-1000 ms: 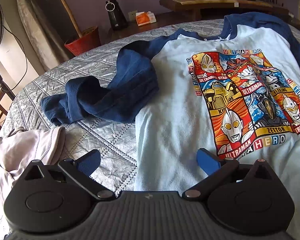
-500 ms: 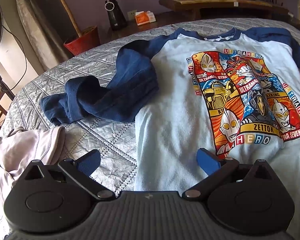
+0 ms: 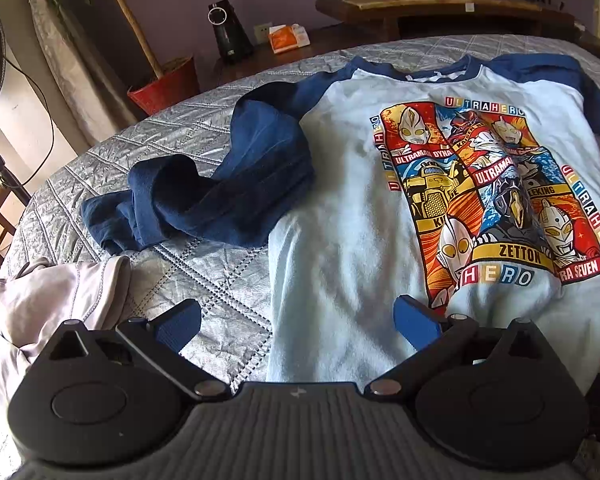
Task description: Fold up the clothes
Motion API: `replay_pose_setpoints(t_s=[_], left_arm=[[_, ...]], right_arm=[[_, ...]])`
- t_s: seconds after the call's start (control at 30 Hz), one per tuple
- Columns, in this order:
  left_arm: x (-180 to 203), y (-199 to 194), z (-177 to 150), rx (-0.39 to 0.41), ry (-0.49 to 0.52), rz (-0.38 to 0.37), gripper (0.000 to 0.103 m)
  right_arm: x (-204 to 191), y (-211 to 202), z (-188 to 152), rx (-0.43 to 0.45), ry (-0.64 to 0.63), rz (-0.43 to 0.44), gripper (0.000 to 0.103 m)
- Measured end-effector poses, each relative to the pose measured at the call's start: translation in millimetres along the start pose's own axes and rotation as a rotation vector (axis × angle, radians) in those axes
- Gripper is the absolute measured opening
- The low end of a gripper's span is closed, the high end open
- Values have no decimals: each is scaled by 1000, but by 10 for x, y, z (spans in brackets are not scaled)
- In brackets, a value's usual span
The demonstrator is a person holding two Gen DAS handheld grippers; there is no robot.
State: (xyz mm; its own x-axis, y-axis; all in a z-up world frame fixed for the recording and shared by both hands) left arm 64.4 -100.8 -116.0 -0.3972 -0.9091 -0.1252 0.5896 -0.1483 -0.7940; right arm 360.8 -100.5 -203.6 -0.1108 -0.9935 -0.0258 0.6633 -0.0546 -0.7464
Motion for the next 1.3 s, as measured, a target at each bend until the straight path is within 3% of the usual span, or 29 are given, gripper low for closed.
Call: replay_pose_setpoints(t_s=[0.3,0.6,0.7,1.07,1.17,1.3], left_arm=[[-15,2,-15,-5,-9,-5,103],[-30,-4,-22,-3,-15,-6,103],[-42,-3,-16,-3,-15,-7,103],[-60,7,4,-1,-12,-7,103],[-52,3,14,3,-1,5,103],[-59,11,18,4,-2,3,103]], right_arm=[[443,-533,-11,-8,-98,-152,4],[850,-923,-554,-163,-439,-456,1],[1074,-964,-712,-220,-272,-425,2],[1026,-583,-441,-54,131,-116,10],[898,-508,-302,-19,137,-56,24],[604,-368,-247,-44,43,22,68]])
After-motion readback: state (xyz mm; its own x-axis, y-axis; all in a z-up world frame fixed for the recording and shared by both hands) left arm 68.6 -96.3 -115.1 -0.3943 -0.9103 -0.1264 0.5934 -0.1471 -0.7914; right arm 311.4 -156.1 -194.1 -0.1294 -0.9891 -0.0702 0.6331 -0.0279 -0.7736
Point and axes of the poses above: each gripper's, at about its wrist camera, not at the fingertips, and y roughly the way its jaws point, x to its right, z to its top, the point moved 10 cm from there along y, roughly the way its jaws point, and after that the axes turned 10 degrees about -z, right-handed, at the moved point
